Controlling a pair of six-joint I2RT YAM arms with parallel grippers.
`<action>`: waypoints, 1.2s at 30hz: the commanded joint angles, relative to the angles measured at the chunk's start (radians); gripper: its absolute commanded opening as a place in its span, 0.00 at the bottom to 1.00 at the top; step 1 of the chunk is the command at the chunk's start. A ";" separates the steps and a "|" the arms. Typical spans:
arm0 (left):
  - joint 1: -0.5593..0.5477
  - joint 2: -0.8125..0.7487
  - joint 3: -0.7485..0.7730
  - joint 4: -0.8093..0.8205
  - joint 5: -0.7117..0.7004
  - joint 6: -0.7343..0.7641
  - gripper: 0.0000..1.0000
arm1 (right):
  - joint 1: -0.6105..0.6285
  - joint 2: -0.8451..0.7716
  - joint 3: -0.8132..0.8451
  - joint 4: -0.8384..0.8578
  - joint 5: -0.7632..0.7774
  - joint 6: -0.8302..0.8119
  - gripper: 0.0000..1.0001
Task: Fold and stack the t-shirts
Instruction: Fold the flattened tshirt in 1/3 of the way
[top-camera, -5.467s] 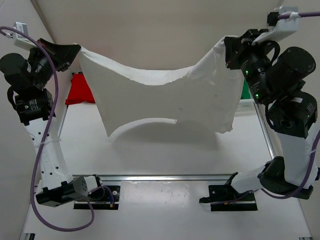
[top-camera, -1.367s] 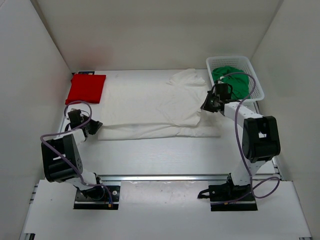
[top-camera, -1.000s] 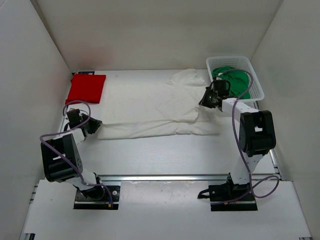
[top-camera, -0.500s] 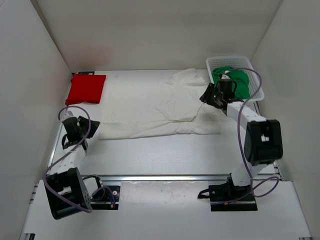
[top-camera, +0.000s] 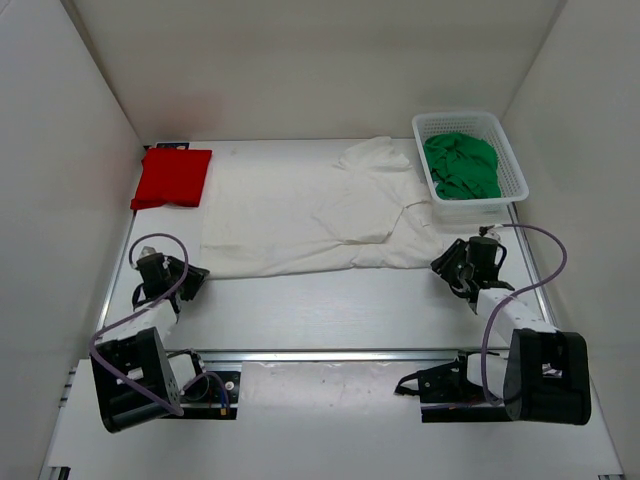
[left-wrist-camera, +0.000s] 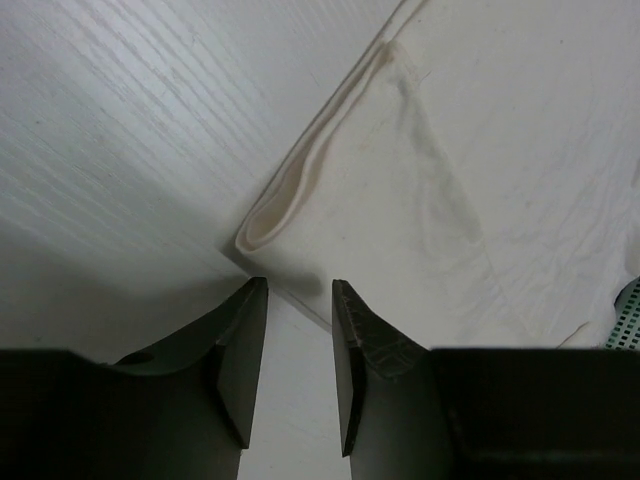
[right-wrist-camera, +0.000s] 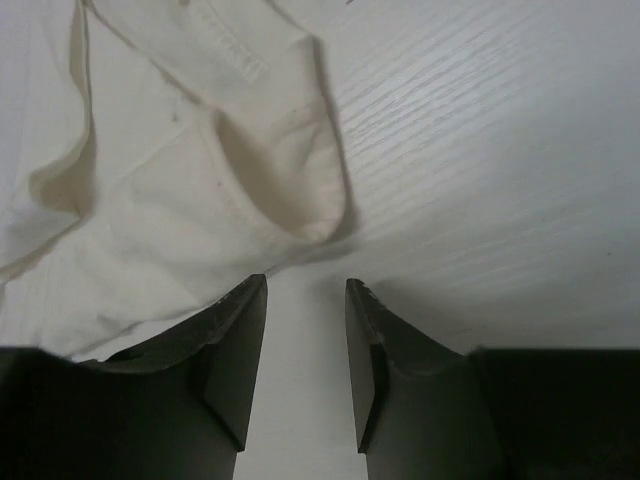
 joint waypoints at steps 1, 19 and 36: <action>-0.007 0.032 -0.013 0.067 0.017 -0.036 0.42 | -0.036 -0.008 0.011 0.092 0.030 0.001 0.36; 0.038 0.174 0.050 0.121 0.015 -0.060 0.00 | -0.039 0.153 0.075 0.114 0.019 0.034 0.00; 0.144 -0.060 0.020 -0.379 0.096 0.161 0.00 | -0.059 -0.516 -0.088 -0.481 0.014 0.097 0.00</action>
